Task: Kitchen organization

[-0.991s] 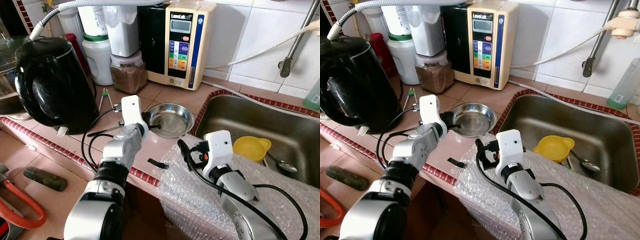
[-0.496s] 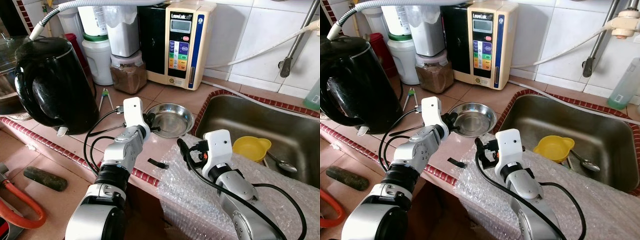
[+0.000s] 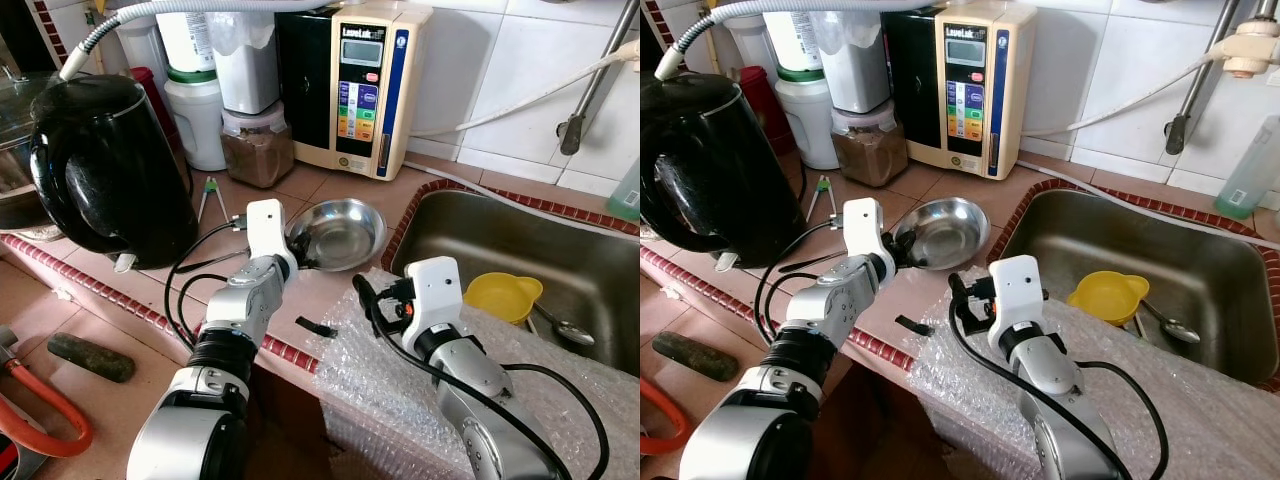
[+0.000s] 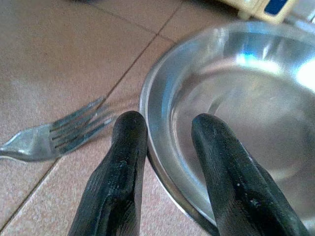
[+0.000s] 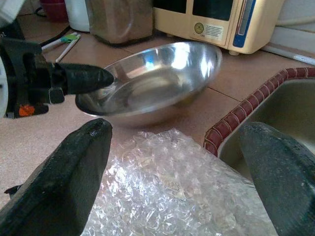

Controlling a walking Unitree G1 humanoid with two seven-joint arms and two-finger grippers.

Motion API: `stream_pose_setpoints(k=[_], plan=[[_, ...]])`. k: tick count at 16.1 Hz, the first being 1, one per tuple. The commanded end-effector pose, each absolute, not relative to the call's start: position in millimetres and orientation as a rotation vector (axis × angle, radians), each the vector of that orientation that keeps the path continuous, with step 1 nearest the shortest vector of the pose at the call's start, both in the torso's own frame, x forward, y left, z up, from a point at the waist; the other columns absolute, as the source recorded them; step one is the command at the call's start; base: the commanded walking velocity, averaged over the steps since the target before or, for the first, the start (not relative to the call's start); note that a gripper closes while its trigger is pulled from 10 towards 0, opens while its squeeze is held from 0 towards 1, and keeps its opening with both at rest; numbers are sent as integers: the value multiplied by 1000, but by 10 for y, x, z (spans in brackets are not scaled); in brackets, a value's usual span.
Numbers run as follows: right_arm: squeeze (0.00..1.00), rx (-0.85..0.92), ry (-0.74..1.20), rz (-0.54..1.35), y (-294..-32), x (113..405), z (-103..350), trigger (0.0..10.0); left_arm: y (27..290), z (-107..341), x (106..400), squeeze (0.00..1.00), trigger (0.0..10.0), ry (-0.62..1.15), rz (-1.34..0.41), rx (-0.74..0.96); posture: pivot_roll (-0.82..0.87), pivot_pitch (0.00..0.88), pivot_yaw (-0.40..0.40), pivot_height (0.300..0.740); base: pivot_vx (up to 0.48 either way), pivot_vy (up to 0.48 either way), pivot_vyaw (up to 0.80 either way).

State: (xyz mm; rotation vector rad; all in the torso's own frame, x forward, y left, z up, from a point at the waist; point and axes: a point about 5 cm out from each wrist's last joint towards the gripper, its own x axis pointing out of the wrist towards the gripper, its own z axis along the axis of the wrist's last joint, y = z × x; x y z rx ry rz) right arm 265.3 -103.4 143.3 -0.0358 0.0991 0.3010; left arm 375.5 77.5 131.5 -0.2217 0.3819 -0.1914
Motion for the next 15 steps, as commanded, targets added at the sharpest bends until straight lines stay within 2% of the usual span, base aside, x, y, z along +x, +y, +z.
stream_pose_setpoints(k=[1, 2, 3, 11, 15], plan=[[1000, -35, 86, 292, -1045, 2673, 1461, 10000, 760, 1239, 3728, 0, 10000, 427, -201, -193, 21, 0, 64, 740, 0, 0, 0], [1000, -32, 85, 292, -1036, 2668, 1461, 10000, 748, 1197, 3708, 0, 4314, 459, -217, -177, 19, 0, 66, 740, 0, 0, 0], [1000, -31, 85, 291, -1035, 2665, 1457, 10000, 740, 1181, 3700, 0, 0, 472, -224, -179, 17, 0, 69, 740, 0, 0, 0], [1000, -29, 88, 287, -1030, 2661, 1441, 10000, 763, 1224, 3733, 0, 0, 480, -181, -270, 15, 0, 68, 740, 0, 0, 0], [1000, -35, 86, 288, -1042, 2671, 1448, 10000, 793, 1433, 3808, 0, 0, 341, -151, -363, 18, 0, 62, 740, 0, 0, 0]])
